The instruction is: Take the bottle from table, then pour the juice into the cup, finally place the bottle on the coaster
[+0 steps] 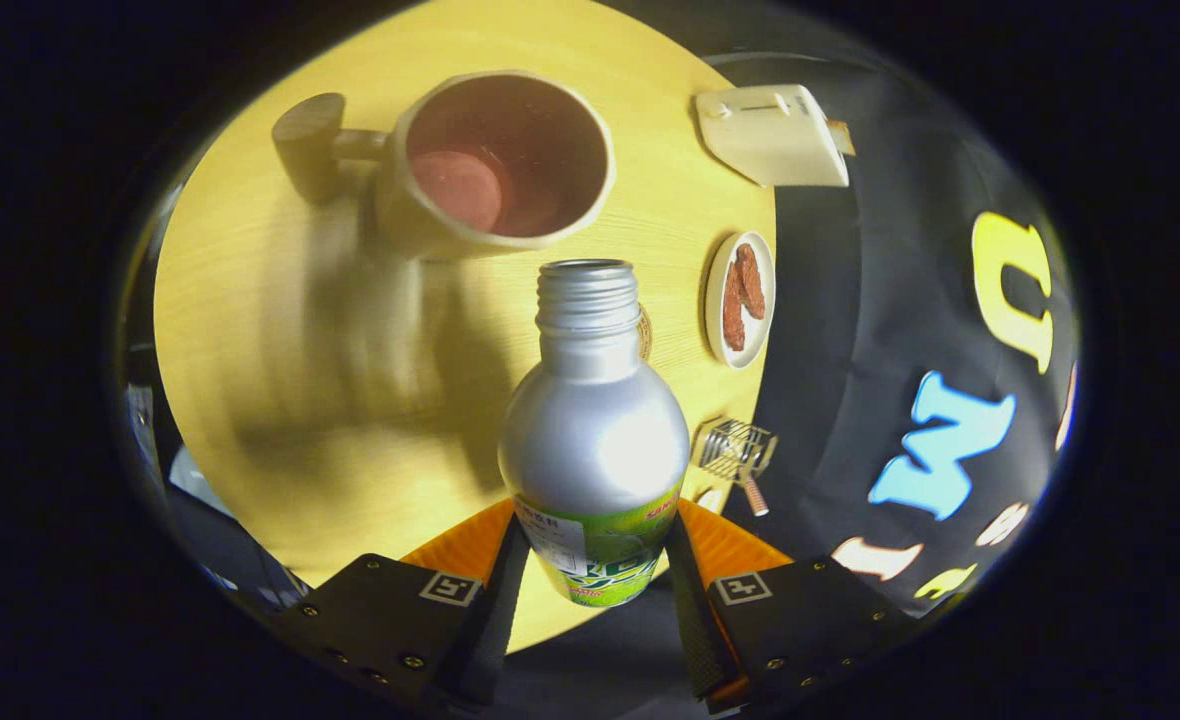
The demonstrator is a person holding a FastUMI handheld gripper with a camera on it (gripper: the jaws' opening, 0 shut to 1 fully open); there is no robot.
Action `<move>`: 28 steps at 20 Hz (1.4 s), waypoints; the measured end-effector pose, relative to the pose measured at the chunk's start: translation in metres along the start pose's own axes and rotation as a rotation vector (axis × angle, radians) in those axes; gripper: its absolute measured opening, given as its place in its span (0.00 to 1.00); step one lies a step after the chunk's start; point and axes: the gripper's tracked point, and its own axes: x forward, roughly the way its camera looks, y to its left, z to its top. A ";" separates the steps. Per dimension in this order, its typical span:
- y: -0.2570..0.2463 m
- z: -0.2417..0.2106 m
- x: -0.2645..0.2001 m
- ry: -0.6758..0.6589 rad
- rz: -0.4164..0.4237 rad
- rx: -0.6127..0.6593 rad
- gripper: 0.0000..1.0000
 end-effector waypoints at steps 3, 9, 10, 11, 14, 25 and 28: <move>0.012 0.006 0.007 -0.099 0.022 0.051 0.70; 0.033 0.005 0.016 -0.222 0.126 0.326 0.70; 0.033 0.007 0.016 -0.246 0.134 0.375 0.70; 0.028 0.011 0.015 -0.280 0.125 0.422 0.70; 0.016 0.025 0.017 -0.388 0.105 0.567 0.70; -0.024 0.070 0.027 -0.609 0.197 0.899 0.70; -0.040 0.075 0.038 -0.627 0.198 0.936 0.71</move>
